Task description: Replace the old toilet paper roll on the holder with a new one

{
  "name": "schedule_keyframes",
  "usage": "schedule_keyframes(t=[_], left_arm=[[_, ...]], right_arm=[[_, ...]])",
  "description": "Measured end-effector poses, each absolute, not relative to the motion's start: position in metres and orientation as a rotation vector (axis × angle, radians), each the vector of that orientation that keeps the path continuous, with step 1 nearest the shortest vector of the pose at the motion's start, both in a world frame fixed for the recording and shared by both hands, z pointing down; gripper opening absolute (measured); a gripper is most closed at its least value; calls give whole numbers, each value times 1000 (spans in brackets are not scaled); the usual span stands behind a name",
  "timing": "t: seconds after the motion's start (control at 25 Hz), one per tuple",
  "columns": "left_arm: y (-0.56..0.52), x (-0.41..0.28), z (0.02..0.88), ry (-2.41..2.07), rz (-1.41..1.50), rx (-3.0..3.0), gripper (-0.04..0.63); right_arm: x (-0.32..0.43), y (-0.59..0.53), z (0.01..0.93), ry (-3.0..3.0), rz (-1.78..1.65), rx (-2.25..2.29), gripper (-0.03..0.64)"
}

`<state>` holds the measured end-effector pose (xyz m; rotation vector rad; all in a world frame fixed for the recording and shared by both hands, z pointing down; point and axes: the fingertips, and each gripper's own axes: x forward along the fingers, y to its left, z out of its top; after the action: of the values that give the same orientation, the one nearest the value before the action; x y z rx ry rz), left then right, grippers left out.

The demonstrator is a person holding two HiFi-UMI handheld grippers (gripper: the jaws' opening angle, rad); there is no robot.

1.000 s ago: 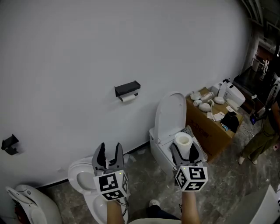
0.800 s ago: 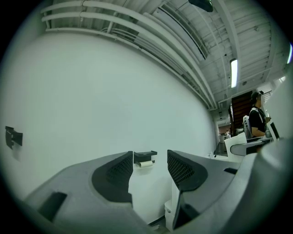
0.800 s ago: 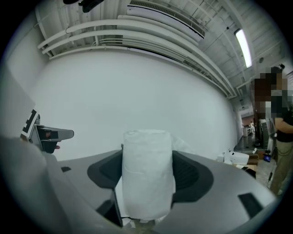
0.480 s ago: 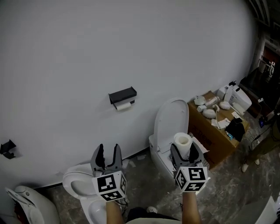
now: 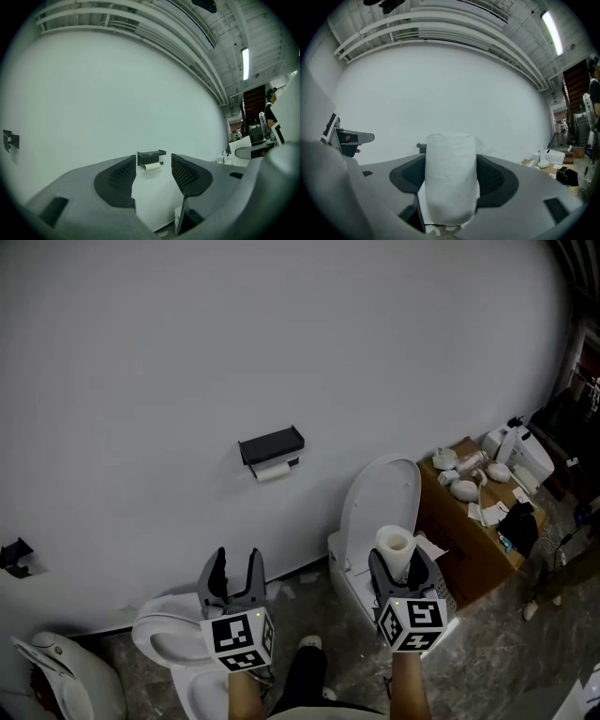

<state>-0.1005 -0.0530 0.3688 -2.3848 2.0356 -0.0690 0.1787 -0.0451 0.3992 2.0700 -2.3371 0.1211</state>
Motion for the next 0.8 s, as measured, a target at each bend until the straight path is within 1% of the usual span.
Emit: schedule_keyframes(t=[0.32,0.8], left_arm=[[-125,-88,372,1999,-55,-2398,216],[-239,-93,358,1989,-31,-2379,216]], right_arm=[[182,-119,398,-2344,94,2061,305],[178,-233,387,-2349,59,2056,305]])
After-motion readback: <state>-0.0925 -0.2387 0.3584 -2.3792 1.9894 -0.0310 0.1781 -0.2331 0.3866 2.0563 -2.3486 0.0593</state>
